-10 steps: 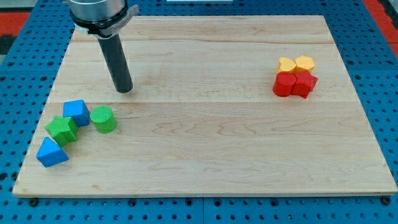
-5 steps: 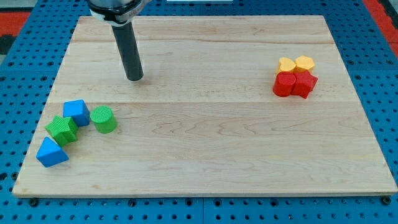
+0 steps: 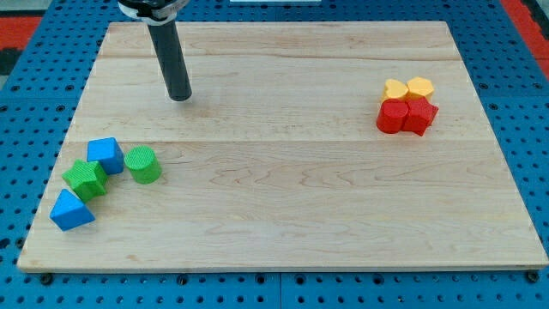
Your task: Move your arm to the center
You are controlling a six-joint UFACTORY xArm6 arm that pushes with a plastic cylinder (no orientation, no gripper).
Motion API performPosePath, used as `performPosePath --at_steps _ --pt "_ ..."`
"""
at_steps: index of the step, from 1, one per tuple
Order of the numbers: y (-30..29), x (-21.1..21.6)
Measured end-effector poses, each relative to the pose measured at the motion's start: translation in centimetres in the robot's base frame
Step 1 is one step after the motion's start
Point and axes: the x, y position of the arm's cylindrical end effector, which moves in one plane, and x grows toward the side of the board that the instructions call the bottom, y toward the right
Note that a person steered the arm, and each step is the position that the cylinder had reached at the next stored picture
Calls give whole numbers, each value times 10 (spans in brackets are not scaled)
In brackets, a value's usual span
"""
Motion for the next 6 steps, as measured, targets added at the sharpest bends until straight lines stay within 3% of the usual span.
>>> performPosePath --at_steps 1,3,4,5,6 --pt "3 0" --pt "131 1" --pt "149 1" --pt "168 35" --pt "231 98"
